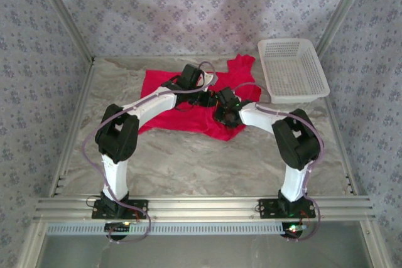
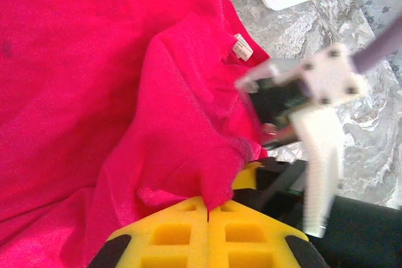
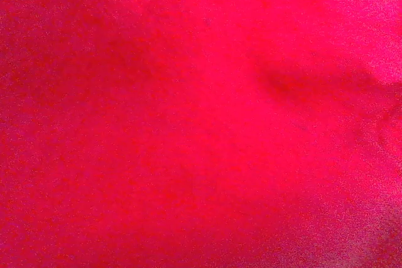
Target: Fold the inside-out t-shirt
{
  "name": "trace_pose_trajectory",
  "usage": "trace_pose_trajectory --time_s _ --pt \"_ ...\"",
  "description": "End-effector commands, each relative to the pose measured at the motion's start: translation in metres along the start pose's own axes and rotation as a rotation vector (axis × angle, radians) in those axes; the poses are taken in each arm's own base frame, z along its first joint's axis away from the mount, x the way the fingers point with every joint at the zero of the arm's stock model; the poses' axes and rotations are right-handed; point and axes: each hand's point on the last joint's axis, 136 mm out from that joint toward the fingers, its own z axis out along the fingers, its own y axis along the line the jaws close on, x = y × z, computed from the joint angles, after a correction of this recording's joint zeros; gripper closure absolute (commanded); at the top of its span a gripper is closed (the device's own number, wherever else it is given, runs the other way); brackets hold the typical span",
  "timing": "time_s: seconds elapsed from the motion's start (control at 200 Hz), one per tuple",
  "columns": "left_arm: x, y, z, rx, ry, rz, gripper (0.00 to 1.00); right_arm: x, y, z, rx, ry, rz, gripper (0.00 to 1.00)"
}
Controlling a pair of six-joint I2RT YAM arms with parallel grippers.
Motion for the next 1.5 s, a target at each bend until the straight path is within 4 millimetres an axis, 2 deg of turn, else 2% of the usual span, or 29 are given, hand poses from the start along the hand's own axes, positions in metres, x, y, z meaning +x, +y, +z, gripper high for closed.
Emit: trace_pose_trajectory --time_s 0.0,0.08,0.115,0.165,0.21,0.3,0.32,0.45,0.655,0.78,0.844,1.024,1.089,1.159,1.264,1.404,1.494 --pt "-0.006 -0.010 -0.014 0.028 -0.013 0.017 1.00 -0.002 0.001 0.022 0.004 0.024 0.049 0.61" --pt "-0.006 -0.009 -0.016 0.028 -0.016 0.011 1.00 -0.007 -0.001 0.031 0.023 0.022 0.057 0.68" --pt "-0.007 -0.007 -0.017 0.028 -0.018 0.007 1.00 -0.008 -0.002 0.032 0.026 0.027 0.059 0.81" --pt "-0.008 -0.004 -0.019 0.025 -0.022 -0.002 1.00 -0.010 0.000 0.026 0.014 0.030 0.052 0.93" --pt "-0.011 0.002 -0.021 0.017 -0.031 -0.014 1.00 -0.014 0.005 0.011 -0.006 0.013 0.034 1.00" --pt "-0.017 0.015 -0.026 0.007 -0.054 -0.046 1.00 -0.027 0.015 -0.025 -0.059 -0.045 0.014 1.00" --pt "-0.019 0.018 -0.027 0.006 -0.062 -0.053 1.00 -0.022 0.008 -0.032 -0.056 -0.046 0.004 1.00" --pt "-0.031 0.038 -0.025 0.011 -0.101 -0.110 1.00 -0.027 0.017 -0.080 -0.175 -0.109 -0.030 1.00" --pt "-0.027 0.061 -0.004 -0.002 -0.104 -0.179 1.00 -0.027 0.034 -0.135 -0.481 -0.242 -0.065 1.00" --pt "-0.017 0.065 0.004 0.003 -0.101 -0.212 1.00 -0.020 0.026 -0.155 -0.607 -0.356 -0.081 1.00" --pt "-0.013 0.067 0.005 -0.002 -0.103 -0.220 1.00 -0.015 0.011 -0.150 -0.592 -0.387 -0.060 1.00" --pt "-0.008 0.067 -0.005 -0.034 -0.117 -0.225 1.00 0.002 -0.033 -0.113 -0.448 -0.366 -0.020 1.00" --pt "-0.004 0.061 -0.010 -0.038 -0.123 -0.232 0.83 0.008 -0.041 -0.101 -0.409 -0.342 -0.025 1.00" --pt "0.002 0.043 -0.014 -0.014 -0.128 -0.219 0.66 0.015 -0.044 -0.091 -0.393 -0.311 -0.036 1.00" --pt "0.018 0.012 -0.019 0.013 -0.125 -0.179 0.55 0.020 -0.044 -0.084 -0.393 -0.299 -0.038 1.00" --pt "0.041 -0.013 -0.025 0.030 -0.105 -0.219 0.55 0.021 -0.044 -0.085 -0.385 -0.307 -0.046 1.00" --pt "0.058 -0.019 -0.019 0.056 -0.064 -0.324 0.63 0.019 -0.047 -0.085 -0.368 -0.317 -0.038 1.00"
